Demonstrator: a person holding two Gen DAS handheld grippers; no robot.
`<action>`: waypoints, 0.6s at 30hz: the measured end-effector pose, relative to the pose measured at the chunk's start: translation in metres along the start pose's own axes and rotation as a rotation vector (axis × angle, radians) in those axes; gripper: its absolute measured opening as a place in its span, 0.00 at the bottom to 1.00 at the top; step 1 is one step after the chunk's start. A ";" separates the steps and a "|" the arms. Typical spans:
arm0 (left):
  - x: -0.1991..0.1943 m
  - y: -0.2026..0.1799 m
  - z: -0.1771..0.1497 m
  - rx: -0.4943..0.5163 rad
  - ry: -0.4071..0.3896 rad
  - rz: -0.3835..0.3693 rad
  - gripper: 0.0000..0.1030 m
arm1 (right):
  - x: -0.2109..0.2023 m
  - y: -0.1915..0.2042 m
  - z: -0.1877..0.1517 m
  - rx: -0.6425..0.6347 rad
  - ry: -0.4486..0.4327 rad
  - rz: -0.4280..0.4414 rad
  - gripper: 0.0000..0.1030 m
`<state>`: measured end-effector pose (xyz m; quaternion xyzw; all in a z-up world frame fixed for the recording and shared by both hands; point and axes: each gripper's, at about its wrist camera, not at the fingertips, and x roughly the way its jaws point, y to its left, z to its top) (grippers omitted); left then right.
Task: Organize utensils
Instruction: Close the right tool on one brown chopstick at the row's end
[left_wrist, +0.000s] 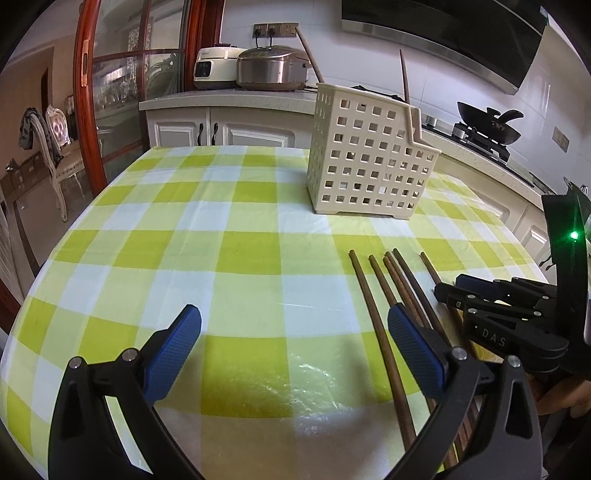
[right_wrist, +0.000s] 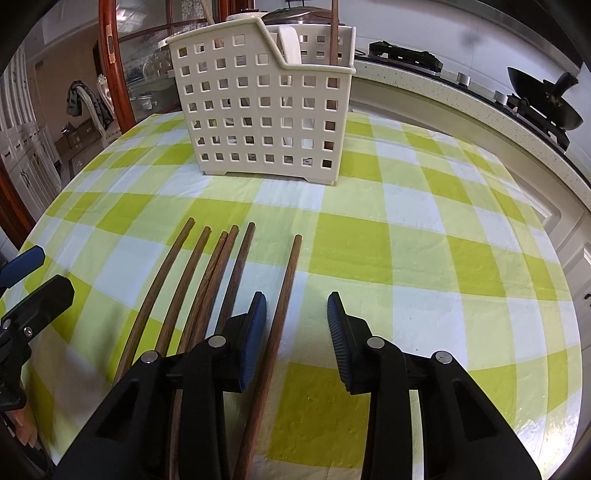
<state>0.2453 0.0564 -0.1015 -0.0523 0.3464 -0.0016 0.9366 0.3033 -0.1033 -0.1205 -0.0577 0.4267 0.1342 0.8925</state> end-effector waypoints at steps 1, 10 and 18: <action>0.001 0.000 0.000 0.001 0.003 0.004 0.95 | 0.000 0.000 0.000 -0.001 0.000 0.004 0.31; 0.003 -0.007 0.001 0.020 0.021 0.021 0.95 | -0.001 -0.002 -0.002 -0.007 -0.004 0.022 0.11; 0.006 -0.018 0.003 0.048 0.036 0.047 0.95 | -0.004 -0.013 -0.005 0.030 -0.007 0.052 0.08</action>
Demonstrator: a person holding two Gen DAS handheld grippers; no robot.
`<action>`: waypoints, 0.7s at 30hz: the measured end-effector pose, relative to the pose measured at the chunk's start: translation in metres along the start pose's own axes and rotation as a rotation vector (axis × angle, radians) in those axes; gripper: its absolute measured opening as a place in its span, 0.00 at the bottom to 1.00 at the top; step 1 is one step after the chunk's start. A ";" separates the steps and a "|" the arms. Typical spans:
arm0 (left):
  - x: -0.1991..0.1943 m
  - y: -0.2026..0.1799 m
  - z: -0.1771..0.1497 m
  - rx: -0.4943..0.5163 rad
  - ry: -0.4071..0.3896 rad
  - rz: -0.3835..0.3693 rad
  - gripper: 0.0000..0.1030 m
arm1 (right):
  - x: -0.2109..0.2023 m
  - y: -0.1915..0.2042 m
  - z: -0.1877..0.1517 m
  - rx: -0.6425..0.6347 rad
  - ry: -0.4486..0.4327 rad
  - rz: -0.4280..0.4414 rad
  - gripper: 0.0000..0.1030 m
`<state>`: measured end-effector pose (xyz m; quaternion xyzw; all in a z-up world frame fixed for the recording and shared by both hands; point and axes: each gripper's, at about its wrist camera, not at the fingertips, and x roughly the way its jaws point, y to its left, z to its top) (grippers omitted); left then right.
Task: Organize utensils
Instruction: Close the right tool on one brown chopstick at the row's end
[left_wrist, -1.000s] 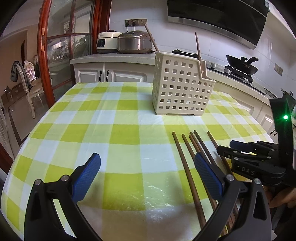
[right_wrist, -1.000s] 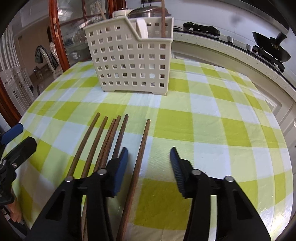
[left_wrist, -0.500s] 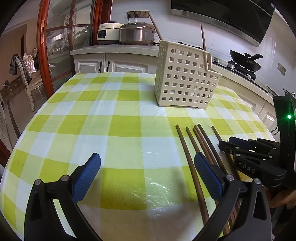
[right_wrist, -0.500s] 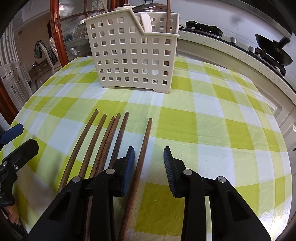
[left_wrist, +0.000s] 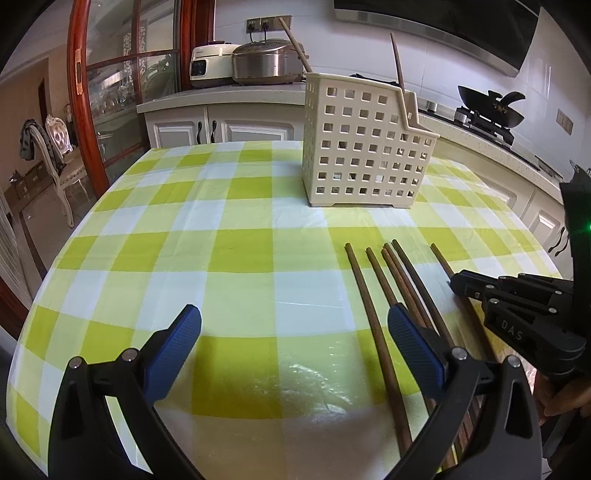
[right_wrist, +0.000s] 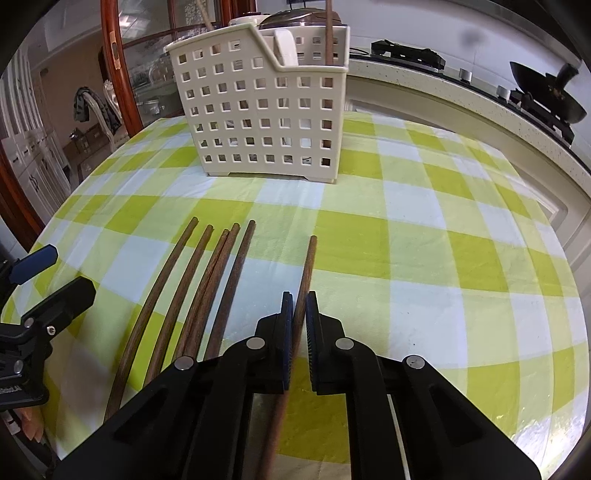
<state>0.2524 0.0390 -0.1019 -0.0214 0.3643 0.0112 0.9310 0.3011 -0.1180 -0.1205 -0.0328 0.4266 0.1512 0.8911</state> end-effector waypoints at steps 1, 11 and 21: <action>0.000 -0.001 0.000 0.003 0.002 0.003 0.95 | -0.001 -0.003 -0.001 0.008 -0.001 0.004 0.08; 0.006 -0.018 0.002 0.049 0.023 0.035 0.95 | -0.016 -0.029 -0.004 0.072 -0.040 0.034 0.08; 0.025 -0.026 0.010 0.017 0.091 0.023 0.63 | -0.024 -0.049 -0.008 0.123 -0.068 0.080 0.08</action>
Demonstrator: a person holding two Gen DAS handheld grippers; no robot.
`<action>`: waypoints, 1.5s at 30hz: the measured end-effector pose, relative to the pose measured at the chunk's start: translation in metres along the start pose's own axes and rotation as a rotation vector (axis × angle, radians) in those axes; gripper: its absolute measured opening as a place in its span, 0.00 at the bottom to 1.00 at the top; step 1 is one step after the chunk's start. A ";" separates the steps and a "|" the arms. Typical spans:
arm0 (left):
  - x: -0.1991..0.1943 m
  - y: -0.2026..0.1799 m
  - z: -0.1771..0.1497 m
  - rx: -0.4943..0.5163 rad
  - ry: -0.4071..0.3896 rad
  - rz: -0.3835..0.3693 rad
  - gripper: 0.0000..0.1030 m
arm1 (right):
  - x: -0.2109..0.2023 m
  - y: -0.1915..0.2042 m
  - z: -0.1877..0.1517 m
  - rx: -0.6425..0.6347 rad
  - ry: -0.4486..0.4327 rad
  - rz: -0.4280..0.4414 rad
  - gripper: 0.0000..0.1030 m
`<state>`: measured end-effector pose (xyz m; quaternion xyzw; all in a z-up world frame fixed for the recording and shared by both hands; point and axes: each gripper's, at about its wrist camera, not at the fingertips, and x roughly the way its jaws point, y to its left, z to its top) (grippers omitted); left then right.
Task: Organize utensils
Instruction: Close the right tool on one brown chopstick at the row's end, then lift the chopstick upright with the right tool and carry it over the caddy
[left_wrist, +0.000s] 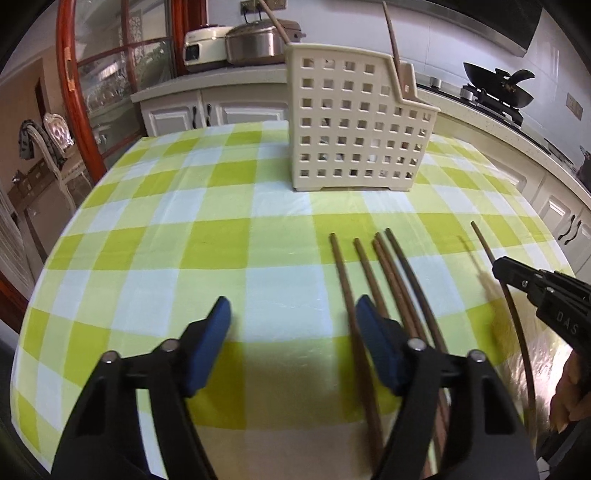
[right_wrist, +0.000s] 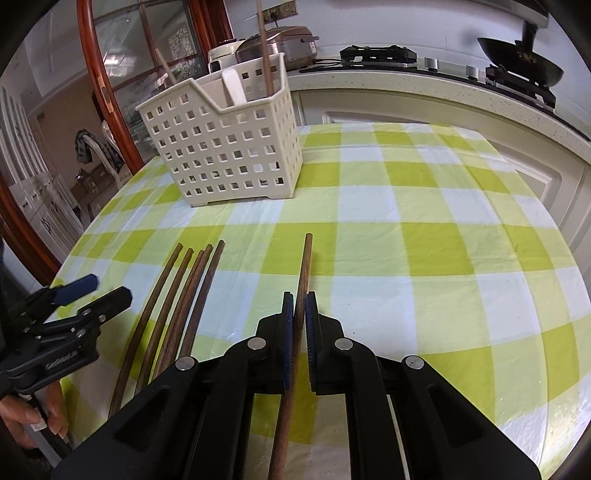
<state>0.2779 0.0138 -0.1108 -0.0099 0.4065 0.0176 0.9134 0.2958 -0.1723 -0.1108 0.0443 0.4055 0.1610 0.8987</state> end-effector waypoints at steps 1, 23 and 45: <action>0.002 -0.003 0.001 0.005 0.001 -0.003 0.60 | 0.000 -0.001 0.000 0.004 0.000 0.004 0.08; 0.025 -0.037 0.000 0.104 0.040 -0.015 0.07 | -0.007 -0.009 -0.006 0.028 -0.008 0.027 0.08; -0.038 -0.010 0.001 0.062 -0.110 -0.036 0.06 | -0.046 0.037 0.004 -0.058 -0.101 0.009 0.08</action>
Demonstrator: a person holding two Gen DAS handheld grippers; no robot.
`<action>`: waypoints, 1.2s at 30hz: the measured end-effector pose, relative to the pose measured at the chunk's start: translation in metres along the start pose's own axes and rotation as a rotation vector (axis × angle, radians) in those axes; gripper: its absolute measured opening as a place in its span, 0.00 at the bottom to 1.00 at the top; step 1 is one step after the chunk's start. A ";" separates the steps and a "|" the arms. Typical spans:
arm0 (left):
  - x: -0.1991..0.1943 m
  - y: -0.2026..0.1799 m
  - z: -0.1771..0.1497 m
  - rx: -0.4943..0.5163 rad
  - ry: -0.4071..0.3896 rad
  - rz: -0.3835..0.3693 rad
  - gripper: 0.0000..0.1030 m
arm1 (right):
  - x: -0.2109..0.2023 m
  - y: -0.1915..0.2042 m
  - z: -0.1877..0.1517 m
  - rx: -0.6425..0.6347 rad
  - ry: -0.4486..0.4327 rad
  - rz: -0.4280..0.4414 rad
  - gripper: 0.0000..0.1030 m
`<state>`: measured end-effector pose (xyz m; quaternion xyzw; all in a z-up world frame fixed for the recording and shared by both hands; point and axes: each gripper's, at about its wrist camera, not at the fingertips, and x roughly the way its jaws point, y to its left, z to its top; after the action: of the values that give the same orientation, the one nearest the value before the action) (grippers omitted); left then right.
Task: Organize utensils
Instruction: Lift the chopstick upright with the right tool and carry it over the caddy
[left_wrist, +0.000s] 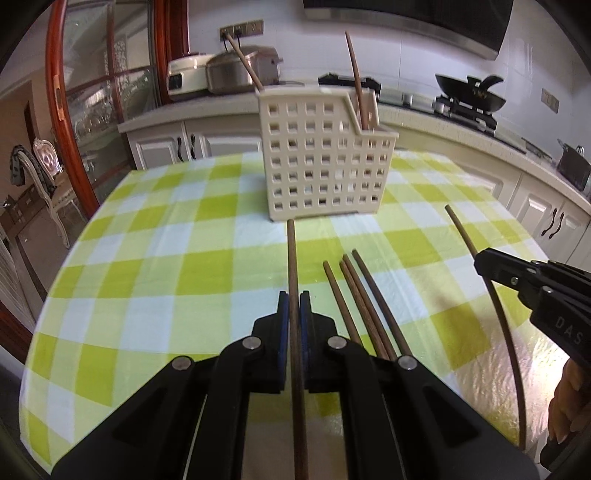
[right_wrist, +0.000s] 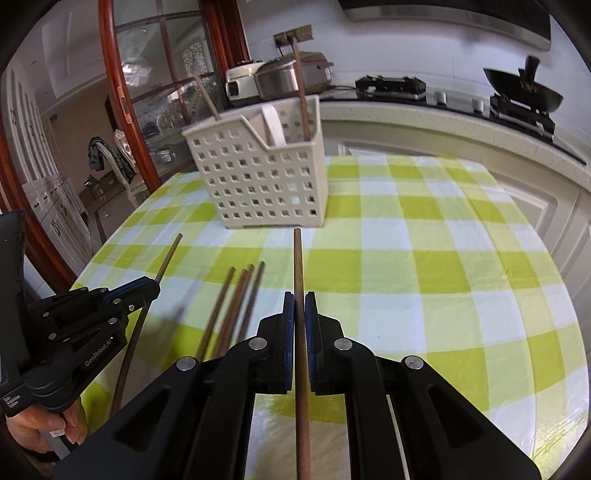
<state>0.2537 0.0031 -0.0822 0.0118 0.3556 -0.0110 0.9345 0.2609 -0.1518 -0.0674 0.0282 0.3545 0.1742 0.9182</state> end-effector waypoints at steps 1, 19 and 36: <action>-0.004 0.001 0.000 -0.001 -0.009 0.000 0.06 | -0.004 0.003 0.002 -0.008 -0.010 0.000 0.08; -0.088 0.014 0.011 -0.031 -0.187 -0.024 0.06 | -0.060 0.028 0.019 -0.063 -0.152 0.010 0.08; -0.137 0.007 0.011 -0.002 -0.301 -0.026 0.06 | -0.105 0.042 0.023 -0.103 -0.267 0.006 0.07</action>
<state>0.1590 0.0115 0.0176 0.0046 0.2117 -0.0242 0.9770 0.1910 -0.1464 0.0249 0.0051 0.2197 0.1899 0.9569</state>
